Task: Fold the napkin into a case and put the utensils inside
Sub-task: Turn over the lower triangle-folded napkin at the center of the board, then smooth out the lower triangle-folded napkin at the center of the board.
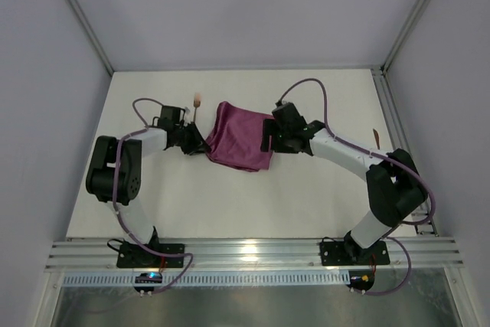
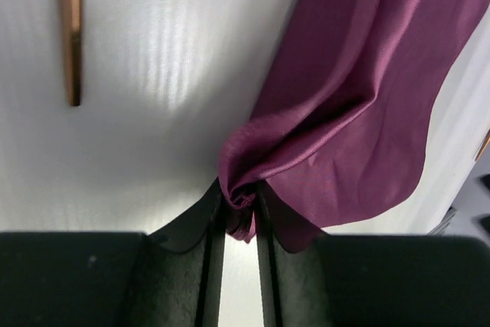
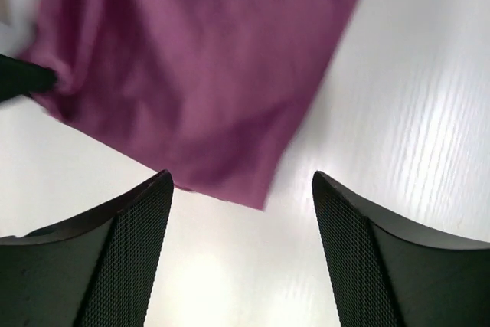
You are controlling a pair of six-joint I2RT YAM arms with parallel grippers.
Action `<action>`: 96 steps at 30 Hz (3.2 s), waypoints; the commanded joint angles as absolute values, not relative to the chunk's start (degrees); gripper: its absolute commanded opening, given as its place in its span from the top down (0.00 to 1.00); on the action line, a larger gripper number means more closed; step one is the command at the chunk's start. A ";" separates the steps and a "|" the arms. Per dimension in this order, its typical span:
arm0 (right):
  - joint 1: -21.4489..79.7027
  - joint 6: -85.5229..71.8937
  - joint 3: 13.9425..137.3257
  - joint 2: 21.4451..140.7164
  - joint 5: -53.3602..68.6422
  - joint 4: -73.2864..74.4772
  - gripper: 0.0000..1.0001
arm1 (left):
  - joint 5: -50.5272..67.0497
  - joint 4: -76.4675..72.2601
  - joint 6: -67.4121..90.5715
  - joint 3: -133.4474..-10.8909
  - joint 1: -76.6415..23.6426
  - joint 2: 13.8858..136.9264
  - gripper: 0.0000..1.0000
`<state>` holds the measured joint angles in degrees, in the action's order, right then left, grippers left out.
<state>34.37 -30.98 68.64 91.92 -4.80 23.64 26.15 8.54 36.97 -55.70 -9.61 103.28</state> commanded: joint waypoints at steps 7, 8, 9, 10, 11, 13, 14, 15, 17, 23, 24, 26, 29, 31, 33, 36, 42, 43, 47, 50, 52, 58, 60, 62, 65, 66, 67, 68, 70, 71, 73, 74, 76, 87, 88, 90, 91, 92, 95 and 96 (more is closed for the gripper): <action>34.45 -34.10 56.87 92.02 -0.88 11.61 0.41 | 22.85 14.67 31.12 -57.22 -8.09 99.67 0.62; 34.63 -34.28 56.08 92.02 -0.88 10.99 0.42 | 22.59 14.94 29.72 -57.39 -8.09 99.41 0.60; 34.80 -34.36 54.60 91.93 -0.88 9.86 0.42 | 21.80 15.29 28.92 -58.09 -8.17 99.58 0.59; 35.07 -34.63 54.06 91.67 -0.79 9.41 0.42 | 21.71 16.42 28.13 -58.62 -8.17 99.84 0.59; 35.33 -34.72 53.44 91.50 -0.88 8.88 0.46 | 21.62 17.13 26.82 -59.15 -8.17 100.89 0.58; 37.00 -34.80 52.30 91.06 -1.92 8.00 0.50 | 21.53 18.54 26.02 -60.38 -8.26 101.95 0.59; 37.61 -34.89 51.86 90.27 -2.80 7.82 0.52 | 21.45 19.50 25.67 -60.64 -8.26 102.48 0.59; 39.27 -34.81 51.07 89.65 -3.77 7.56 0.55 | 21.45 19.86 25.06 -60.64 -8.44 103.44 0.59; 40.95 -35.15 50.02 87.55 -7.54 7.56 0.57 | 21.45 19.86 24.61 -60.29 -8.53 103.80 0.60; 45.00 -38.58 44.13 83.50 -11.87 2.56 0.67 | 21.36 18.89 24.35 -60.29 -8.61 103.27 0.64; 45.09 -38.76 43.77 83.84 -11.60 1.16 0.67 | 21.27 18.90 24.26 -60.29 -8.70 103.27 0.64; 45.35 -38.93 44.03 84.98 -10.81 0.53 0.67 | 21.27 19.42 23.91 -60.38 -9.05 103.18 0.64; 45.61 -39.55 44.91 87.71 -10.46 0.35 0.67 | 21.44 20.21 23.56 -60.12 -9.32 103.36 0.66; 45.70 -39.99 45.00 89.11 -10.28 0.44 0.67 | 21.45 20.48 23.47 -59.94 -9.58 103.45 0.66; 45.70 -40.34 44.83 89.65 -10.37 -1.56 0.67 | 21.62 20.57 23.55 -59.77 -9.67 103.45 0.67; 45.62 -40.60 44.56 90.52 -10.28 -2.54 0.67 | 21.27 21.27 23.38 -60.03 -9.67 103.45 0.68; 46.05 -41.04 43.60 90.00 -10.72 -2.37 0.67 | 15.39 22.32 18.04 -60.55 -9.67 97.14 0.61; 45.97 -41.04 43.51 89.91 -10.81 -2.46 0.67 | 13.90 22.41 16.97 -60.73 -9.67 95.99 0.60; 46.05 -40.87 43.77 90.17 -10.64 -2.55 0.67 | 8.36 21.71 13.19 -59.59 -9.75 90.36 0.55; 46.05 -40.96 44.12 91.14 -10.55 -2.81 0.68 | 8.26 21.97 11.69 -58.02 -10.81 88.24 0.57; 46.05 -41.31 44.38 91.76 -10.37 -3.16 0.68 | 8.70 22.50 10.99 -57.48 -12.39 89.11 0.58; 46.14 -41.84 44.56 92.72 -9.49 -4.13 0.68 | 10.72 24.52 11.78 -59.06 -13.36 95.53 0.58; 46.23 -41.92 44.74 92.99 -9.32 -4.39 0.68 | 11.16 24.43 12.13 -59.41 -13.36 96.50 0.57; 46.32 -41.84 44.82 93.25 -9.49 -4.57 0.68 | 11.51 24.35 12.22 -59.68 -13.45 97.73 0.57; 46.58 -42.01 45.09 93.69 -9.84 -5.01 0.68 | 12.48 23.82 12.74 -60.03 -13.62 98.70 0.58; 46.58 -42.01 45.09 93.78 -10.02 -5.10 0.68 | 12.65 23.56 12.92 -60.03 -13.62 98.88 0.58; 46.50 -42.10 45.17 93.87 -10.11 -5.18 0.68 | 13.18 23.47 13.18 -60.12 -13.62 99.05 0.60; 46.58 -42.01 45.26 94.04 -10.63 -5.36 0.69 | 13.36 23.38 13.36 -60.12 -13.71 99.31 0.60; 46.50 -42.01 45.44 94.22 -11.07 -5.36 0.69 | 13.54 23.38 13.62 -60.20 -13.71 99.58 0.61; 46.58 -41.92 45.70 94.39 -11.60 -5.36 0.69 | 13.54 23.38 13.80 -60.38 -13.71 99.93 0.62; 46.58 -41.84 45.96 94.74 -11.78 -5.36 0.69 | 13.53 23.47 13.80 -60.56 -13.71 100.11 0.66; 46.58 -41.84 45.97 94.92 -11.86 -5.36 0.70 | 13.80 23.55 13.89 -60.64 -13.71 100.19 0.67; 46.50 -42.19 45.79 95.10 -12.22 -5.71 0.72 | 14.15 23.82 13.97 -60.64 -13.71 100.20 0.68; 46.58 -42.45 46.06 95.54 -13.79 -6.68 0.77 | 14.41 24.17 14.15 -61.35 -13.71 99.67 1.00; 46.50 -42.54 45.79 95.45 -14.41 -6.85 0.77 | 14.41 24.17 14.15 -61.35 -13.71 99.41 1.00; 46.58 -42.54 45.79 95.45 -14.85 -7.03 0.82 | 14.41 24.08 14.15 -61.35 -13.71 98.62 1.00; 46.58 -42.54 45.97 95.45 -15.29 -7.12 0.85 | 14.41 24.08 14.06 -61.35 -13.71 98.35 1.00; 46.58 -42.37 46.14 95.71 -15.47 -7.12 0.89 | 14.41 24.26 14.06 -61.43 -13.71 97.91 1.00; 46.50 -42.28 46.23 96.24 -16.87 -6.59 0.97 | 14.50 24.96 13.71 -62.05 -13.62 97.38 1.00; 46.41 -42.36 46.23 96.24 -17.31 -6.33 0.97 | 14.33 25.40 13.28 -62.31 -13.54 97.12 1.00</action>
<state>46.19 -41.82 44.47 95.46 -13.23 -4.73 13.72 24.67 14.26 -59.90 -13.54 99.79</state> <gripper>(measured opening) 0.035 0.005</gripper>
